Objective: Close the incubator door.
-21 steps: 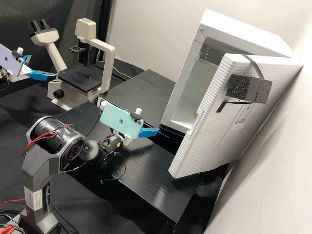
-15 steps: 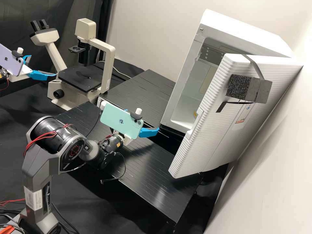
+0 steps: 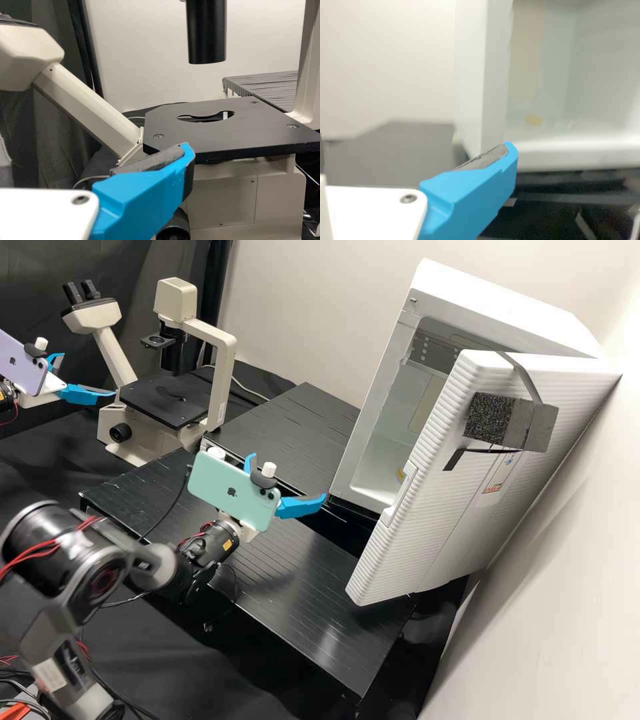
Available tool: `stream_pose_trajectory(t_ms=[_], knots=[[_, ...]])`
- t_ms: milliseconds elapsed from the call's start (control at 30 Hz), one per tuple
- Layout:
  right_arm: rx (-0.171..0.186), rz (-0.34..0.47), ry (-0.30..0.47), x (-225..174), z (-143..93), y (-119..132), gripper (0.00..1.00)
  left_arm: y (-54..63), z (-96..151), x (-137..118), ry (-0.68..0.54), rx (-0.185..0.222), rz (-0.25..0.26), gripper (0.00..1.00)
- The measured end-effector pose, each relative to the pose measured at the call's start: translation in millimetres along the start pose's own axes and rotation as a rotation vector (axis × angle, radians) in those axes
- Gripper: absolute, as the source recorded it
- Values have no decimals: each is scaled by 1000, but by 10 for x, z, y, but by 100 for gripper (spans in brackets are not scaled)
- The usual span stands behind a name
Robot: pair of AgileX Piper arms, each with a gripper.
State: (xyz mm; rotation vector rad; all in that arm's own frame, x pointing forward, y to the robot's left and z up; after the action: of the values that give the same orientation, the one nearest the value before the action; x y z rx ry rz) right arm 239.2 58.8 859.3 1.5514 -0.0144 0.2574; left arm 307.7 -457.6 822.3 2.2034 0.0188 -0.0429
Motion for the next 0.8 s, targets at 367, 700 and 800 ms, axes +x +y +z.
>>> stream_pose_trajectory(t_ms=[367,700,800], knots=[[-40,313,106,-614,-178,635,100,0,0,0,0,0,0,100],[-30,474,-26,-784,58,930,100,0,0,0,0,0,0,100],[-20,458,-73,-740,165,904,100,0,0,0,0,0,0,100]])
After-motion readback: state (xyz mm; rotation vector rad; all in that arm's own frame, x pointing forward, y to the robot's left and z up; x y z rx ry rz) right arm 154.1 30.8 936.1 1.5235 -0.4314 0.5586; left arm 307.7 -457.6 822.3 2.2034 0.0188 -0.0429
